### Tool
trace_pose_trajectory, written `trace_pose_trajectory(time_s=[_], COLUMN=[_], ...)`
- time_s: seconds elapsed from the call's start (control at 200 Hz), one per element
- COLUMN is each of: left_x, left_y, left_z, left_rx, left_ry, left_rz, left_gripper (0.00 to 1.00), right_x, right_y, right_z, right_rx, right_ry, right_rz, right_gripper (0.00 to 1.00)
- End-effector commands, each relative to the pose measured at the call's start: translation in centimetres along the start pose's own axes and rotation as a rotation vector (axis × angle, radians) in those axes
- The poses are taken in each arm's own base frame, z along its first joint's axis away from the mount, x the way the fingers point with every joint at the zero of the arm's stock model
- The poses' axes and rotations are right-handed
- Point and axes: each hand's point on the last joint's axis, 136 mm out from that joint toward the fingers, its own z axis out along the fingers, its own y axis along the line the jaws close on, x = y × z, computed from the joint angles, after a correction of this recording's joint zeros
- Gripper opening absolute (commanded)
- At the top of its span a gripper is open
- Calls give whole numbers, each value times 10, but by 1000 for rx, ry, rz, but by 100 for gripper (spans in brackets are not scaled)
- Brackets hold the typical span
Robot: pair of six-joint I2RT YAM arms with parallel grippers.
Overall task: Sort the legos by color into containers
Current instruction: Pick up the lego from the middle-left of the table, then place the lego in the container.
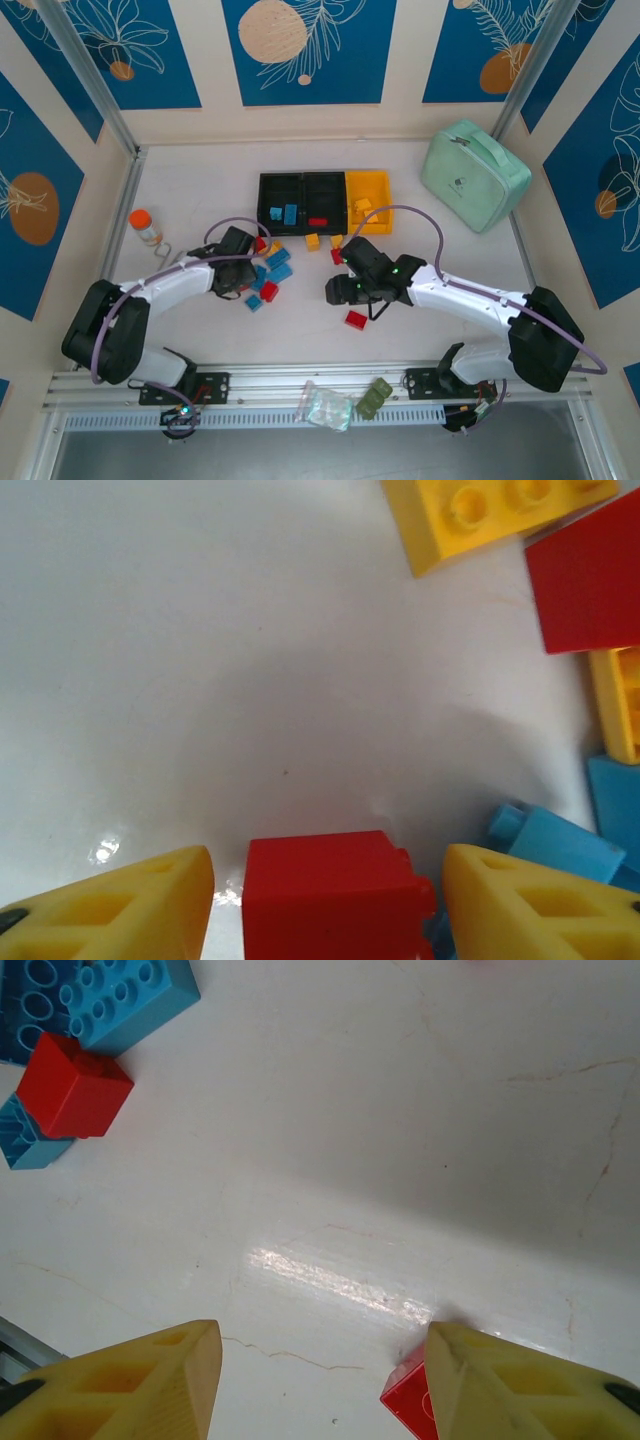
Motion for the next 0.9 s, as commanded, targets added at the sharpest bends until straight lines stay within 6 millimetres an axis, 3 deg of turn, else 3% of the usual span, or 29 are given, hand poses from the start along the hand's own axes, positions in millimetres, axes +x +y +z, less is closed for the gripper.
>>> trace_pose_trajectory(time_s=[0.0,0.345,0.59,0.78,0.895], left_x=[10,2,-19,-35,-43], left_y=[15,13,2,-23,-51], left_z=[9,-2,-30,-48,-55], left_rx=[-48,-37,0,68,141], left_ry=[27,-3,-64,-75,-63], left_rz=[-15,2,46,89,130], left_gripper=[55,34,30,29,29], right_x=[-1,-2,-8,-11,-12], right_y=[6,4,2,-4,-10], right_z=[1,-1,-13,-24,-31], right_rx=[-12,3,2,0,-11], right_ry=[-1,-10,-52,-90,-118], right_rz=[4,6,6,23,51], right_gripper=[56,56,56,56,56])
